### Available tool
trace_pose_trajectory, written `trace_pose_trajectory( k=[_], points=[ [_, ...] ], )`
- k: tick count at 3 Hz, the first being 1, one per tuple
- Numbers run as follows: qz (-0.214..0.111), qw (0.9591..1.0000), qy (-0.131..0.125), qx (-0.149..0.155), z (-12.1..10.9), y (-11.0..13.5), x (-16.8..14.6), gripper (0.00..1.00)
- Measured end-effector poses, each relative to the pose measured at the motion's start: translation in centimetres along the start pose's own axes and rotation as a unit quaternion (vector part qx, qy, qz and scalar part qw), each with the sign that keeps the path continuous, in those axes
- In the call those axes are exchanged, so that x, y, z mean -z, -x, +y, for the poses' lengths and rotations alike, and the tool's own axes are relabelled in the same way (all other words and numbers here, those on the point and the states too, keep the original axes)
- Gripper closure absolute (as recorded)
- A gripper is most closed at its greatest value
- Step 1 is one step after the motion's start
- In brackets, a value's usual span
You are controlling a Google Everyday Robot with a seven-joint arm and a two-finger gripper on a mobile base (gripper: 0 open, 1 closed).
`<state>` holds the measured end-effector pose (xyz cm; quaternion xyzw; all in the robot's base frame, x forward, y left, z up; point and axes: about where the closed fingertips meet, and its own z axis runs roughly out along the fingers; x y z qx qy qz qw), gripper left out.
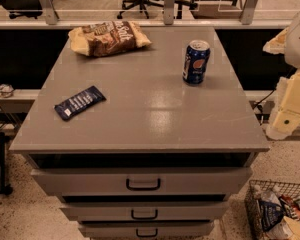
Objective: Pick pepsi can
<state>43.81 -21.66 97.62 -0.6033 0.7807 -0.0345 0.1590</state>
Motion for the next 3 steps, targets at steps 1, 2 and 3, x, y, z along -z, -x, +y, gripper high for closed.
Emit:
trace_pose_trajectory(
  k=[1,2,3],
  points=[
    [0.0,1.0,0.0,0.0,0.0,0.0,0.0,0.0],
    [-0.027,0.9993,-0.015,-0.019,-1.5,-1.0,-0.8,0.0],
    [-0.071,0.9955,-0.042,-0.047,-4.8,-2.0,-3.4,0.0]
  ],
)
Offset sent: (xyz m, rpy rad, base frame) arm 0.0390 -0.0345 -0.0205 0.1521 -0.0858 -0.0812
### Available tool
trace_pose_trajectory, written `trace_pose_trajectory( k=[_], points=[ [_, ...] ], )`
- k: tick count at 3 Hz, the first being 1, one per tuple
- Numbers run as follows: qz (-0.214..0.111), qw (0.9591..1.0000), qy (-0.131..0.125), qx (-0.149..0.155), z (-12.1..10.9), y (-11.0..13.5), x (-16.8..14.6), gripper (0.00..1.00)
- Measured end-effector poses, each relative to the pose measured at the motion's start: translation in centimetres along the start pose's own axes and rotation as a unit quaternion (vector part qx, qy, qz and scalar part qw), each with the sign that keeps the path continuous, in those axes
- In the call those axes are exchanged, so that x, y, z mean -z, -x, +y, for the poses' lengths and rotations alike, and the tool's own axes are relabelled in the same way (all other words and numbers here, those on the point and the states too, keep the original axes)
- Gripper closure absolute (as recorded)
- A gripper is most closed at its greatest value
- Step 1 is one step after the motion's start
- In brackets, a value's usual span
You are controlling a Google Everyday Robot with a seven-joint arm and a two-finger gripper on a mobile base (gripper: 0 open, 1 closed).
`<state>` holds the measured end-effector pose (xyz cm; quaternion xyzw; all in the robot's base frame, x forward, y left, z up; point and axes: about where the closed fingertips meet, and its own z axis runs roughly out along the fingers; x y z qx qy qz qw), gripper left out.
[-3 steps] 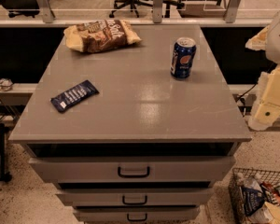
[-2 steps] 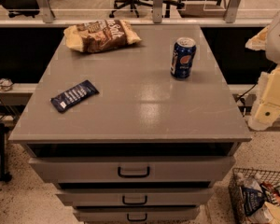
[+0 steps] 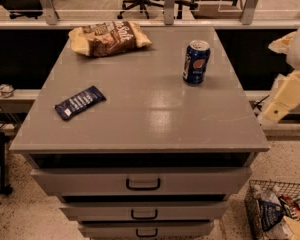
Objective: Pick pepsi can
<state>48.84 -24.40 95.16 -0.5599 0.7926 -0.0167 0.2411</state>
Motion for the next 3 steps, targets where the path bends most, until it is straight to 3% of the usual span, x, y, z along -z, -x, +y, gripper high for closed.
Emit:
trace_pose_trajectory(
  k=[1,2,3],
  points=[
    [-0.068,0.9967,-0.028,-0.036,-5.0,-0.1,-3.1,0.0],
    [-0.138,0.9881,-0.032,-0.06,-8.5,1.0,-6.1,0.0],
    [-0.206,0.9749,-0.022,-0.081,-10.9,3.1,-9.1,0.0]
  ],
)
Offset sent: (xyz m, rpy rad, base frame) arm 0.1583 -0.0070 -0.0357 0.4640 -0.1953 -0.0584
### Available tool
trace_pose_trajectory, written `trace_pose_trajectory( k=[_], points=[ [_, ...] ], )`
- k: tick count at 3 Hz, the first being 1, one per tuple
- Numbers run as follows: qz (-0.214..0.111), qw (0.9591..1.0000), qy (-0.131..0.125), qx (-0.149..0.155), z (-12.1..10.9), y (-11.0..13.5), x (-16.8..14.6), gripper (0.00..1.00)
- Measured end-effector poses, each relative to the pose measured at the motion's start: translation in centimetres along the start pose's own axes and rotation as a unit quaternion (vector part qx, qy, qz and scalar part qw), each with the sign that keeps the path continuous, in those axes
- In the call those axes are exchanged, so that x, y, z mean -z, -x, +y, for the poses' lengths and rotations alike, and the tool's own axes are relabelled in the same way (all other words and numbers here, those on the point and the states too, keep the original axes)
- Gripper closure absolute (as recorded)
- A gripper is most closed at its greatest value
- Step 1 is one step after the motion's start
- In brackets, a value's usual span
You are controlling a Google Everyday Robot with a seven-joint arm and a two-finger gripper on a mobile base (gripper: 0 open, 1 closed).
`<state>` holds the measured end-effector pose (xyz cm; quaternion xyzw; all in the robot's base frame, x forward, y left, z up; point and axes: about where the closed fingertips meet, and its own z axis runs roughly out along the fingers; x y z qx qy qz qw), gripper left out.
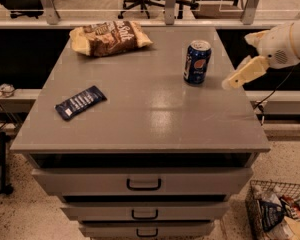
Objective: Pick pepsi can
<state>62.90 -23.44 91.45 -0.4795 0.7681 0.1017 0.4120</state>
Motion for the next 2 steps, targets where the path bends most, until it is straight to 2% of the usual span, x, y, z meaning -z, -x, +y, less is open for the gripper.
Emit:
trace_pose_trajectory(
  k=[1,2],
  points=[
    [-0.07,0.997,0.018,-0.025,-1.3,1.4,-3.8,0.0],
    [-0.128,0.9902,0.039,-0.04,-1.3,3.4,-6.9,0.0]
  ],
)
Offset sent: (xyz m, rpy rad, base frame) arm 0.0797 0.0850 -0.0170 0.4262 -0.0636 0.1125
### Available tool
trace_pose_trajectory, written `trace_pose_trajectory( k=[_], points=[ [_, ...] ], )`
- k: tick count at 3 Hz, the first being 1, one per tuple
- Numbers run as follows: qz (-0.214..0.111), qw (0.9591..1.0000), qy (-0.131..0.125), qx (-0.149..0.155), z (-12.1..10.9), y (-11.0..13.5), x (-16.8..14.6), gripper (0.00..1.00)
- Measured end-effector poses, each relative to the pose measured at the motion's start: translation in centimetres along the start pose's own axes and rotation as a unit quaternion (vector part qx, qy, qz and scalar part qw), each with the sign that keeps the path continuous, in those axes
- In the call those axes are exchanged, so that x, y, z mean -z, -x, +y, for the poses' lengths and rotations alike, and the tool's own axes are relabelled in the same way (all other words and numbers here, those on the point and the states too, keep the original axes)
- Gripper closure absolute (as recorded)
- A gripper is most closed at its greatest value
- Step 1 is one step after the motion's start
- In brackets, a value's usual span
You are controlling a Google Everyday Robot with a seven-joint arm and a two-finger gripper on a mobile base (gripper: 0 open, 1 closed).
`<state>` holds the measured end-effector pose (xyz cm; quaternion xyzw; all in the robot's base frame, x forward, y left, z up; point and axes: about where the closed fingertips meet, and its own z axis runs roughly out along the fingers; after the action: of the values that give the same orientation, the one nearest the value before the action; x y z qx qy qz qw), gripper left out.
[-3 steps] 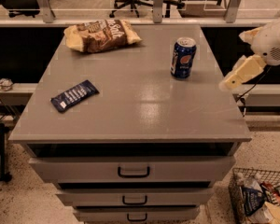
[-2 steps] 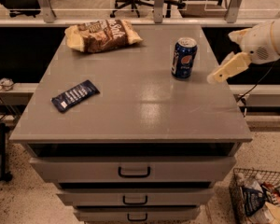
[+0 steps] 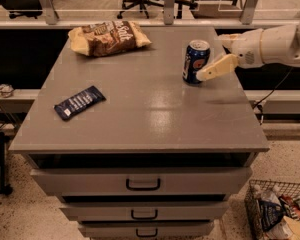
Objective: Pick pepsi can
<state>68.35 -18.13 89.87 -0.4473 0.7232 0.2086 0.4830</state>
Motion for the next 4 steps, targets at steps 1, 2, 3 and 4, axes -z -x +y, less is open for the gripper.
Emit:
trace_pose_trajectory(
  k=[1,2,3,4],
  points=[
    [-0.044,0.9986,0.023,-0.02,0.4,0.6,-3.1,0.0],
    [-0.065,0.9967,0.035,-0.033,0.6,0.7,-4.7,0.13],
    [-0.086,0.995,0.034,-0.036,0.4,1.3,-4.7,0.38],
    [-0.107,0.9935,0.027,-0.027,0.2,2.8,-3.4,0.61]
  ],
)
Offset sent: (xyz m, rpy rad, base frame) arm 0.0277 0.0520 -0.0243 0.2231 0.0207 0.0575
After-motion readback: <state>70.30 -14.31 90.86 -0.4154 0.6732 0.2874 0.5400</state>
